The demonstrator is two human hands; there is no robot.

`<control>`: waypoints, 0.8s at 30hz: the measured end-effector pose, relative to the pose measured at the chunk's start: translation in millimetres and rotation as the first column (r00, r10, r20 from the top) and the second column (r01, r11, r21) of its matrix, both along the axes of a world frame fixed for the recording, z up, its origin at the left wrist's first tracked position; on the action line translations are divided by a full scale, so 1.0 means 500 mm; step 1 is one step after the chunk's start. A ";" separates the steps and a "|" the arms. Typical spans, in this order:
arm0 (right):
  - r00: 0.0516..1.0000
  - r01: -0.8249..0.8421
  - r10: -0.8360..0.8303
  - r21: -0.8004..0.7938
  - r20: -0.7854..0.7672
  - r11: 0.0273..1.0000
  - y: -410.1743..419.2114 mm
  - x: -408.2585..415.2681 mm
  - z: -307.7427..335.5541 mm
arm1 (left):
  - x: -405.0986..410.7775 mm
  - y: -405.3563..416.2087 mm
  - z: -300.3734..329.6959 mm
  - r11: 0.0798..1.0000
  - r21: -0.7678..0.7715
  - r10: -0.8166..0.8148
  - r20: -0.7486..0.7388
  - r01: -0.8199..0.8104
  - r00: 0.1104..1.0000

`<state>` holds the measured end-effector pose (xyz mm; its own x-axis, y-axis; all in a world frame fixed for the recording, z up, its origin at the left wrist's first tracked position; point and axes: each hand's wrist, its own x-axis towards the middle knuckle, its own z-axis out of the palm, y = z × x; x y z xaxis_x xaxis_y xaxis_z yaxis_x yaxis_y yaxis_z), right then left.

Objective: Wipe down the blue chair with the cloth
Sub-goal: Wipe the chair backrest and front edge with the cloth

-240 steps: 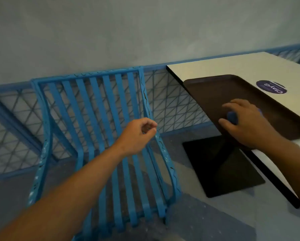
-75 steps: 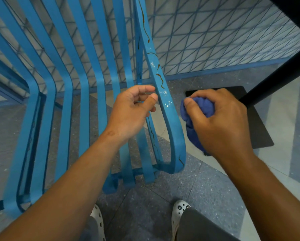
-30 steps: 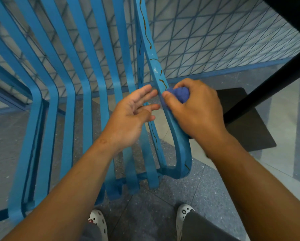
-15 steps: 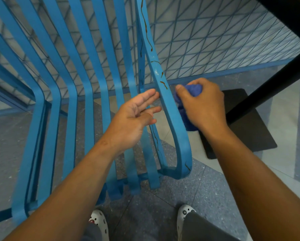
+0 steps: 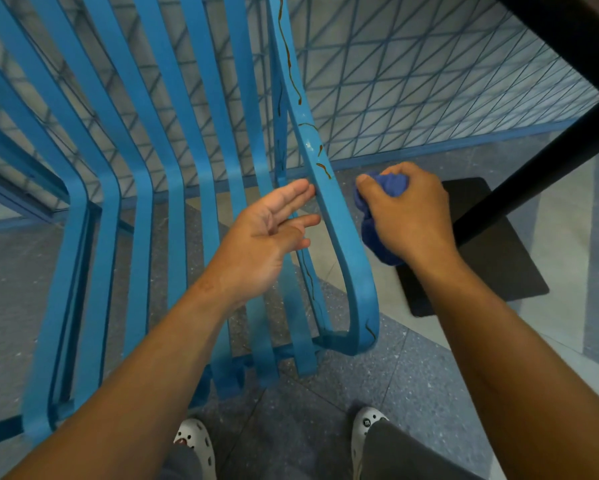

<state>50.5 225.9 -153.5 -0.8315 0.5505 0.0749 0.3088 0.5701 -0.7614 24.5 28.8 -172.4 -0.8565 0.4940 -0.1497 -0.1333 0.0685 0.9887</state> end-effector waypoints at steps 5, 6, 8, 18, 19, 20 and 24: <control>0.995 -0.096 0.096 0.007 -0.032 0.995 -0.042 0.012 -0.008 | -0.014 0.001 -0.009 0.999 0.017 0.049 0.011 -0.049 0.999; 0.994 -0.105 0.106 0.009 -0.021 0.994 -0.049 0.011 -0.013 | -0.017 0.003 -0.010 0.998 0.017 0.057 0.015 -0.057 0.998; 0.997 -0.078 0.077 -0.014 -0.029 0.997 -0.041 -0.002 -0.016 | -0.019 0.004 -0.013 0.998 -0.003 0.057 -0.004 -0.057 0.998; 0.989 -0.150 0.150 0.001 -0.001 0.989 -0.056 -0.027 -0.005 | -0.045 0.014 -0.009 0.993 -0.055 0.098 -0.065 -0.101 0.993; 0.991 -0.131 0.131 -0.026 -0.015 0.991 -0.055 -0.037 -0.005 | -0.046 0.016 -0.007 0.993 -0.055 0.106 -0.063 -0.109 0.992; 0.994 -0.103 0.101 -0.080 -0.038 0.991 -0.053 -0.049 -0.004 | -0.047 0.018 -0.007 0.992 -0.054 0.110 -0.063 -0.113 0.992; 0.998 0.021 -0.032 -0.192 -0.053 0.981 -0.029 -0.076 0.001 | -0.049 0.011 -0.012 0.993 -0.066 0.090 -0.056 -0.094 0.994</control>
<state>12.7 211.5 -152.9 -0.8140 0.5808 0.0114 0.2763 0.4043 -0.8719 -0.2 34.4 -178.3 -0.9054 0.4029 -0.1340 -0.0903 0.1258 0.9879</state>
